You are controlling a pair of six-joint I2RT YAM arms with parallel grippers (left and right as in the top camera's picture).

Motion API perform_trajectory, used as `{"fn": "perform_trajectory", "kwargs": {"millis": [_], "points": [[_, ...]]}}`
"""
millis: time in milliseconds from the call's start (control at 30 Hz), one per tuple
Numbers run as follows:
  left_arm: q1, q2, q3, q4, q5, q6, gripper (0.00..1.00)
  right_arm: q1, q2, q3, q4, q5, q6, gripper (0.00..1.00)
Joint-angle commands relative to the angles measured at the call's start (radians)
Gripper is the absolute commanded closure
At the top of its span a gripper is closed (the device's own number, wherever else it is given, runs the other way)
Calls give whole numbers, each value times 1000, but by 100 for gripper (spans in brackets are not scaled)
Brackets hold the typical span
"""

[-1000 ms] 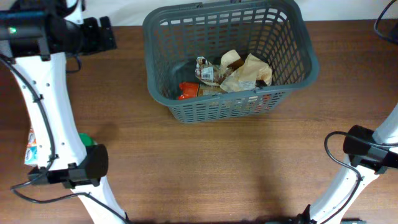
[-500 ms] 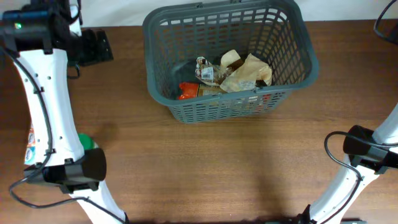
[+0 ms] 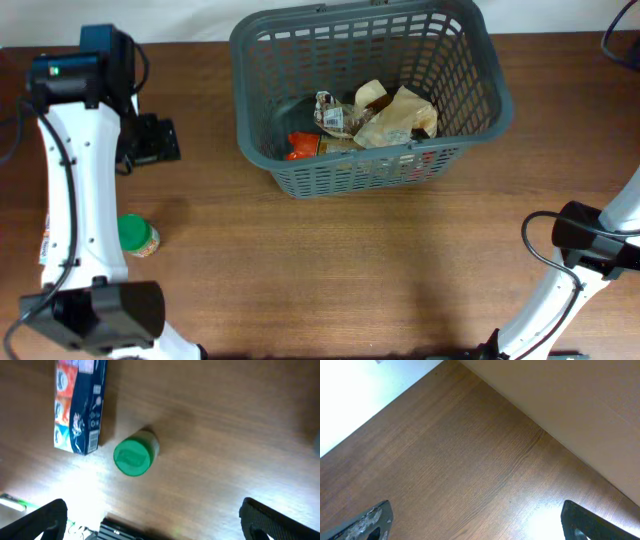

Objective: Pack container
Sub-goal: 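Move the left gripper down onto the green-lidded jar and grasp it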

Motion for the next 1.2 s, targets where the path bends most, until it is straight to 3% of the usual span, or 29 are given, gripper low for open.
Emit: {"fn": "perform_trajectory", "kwargs": {"millis": [0,333,667,1167], "points": [[43,-98,-124,54,-21,-12,1,-2,-11,14,-6,15,11,1],[159,-344,-557,319,122,60,1,-2,-11,14,-6,15,11,1],[222,-371,-906,586,191,100,1,-2,-11,14,-6,15,11,1],[402,-369,-970,717,243,119,1,-2,-11,14,-6,15,11,1]]}}
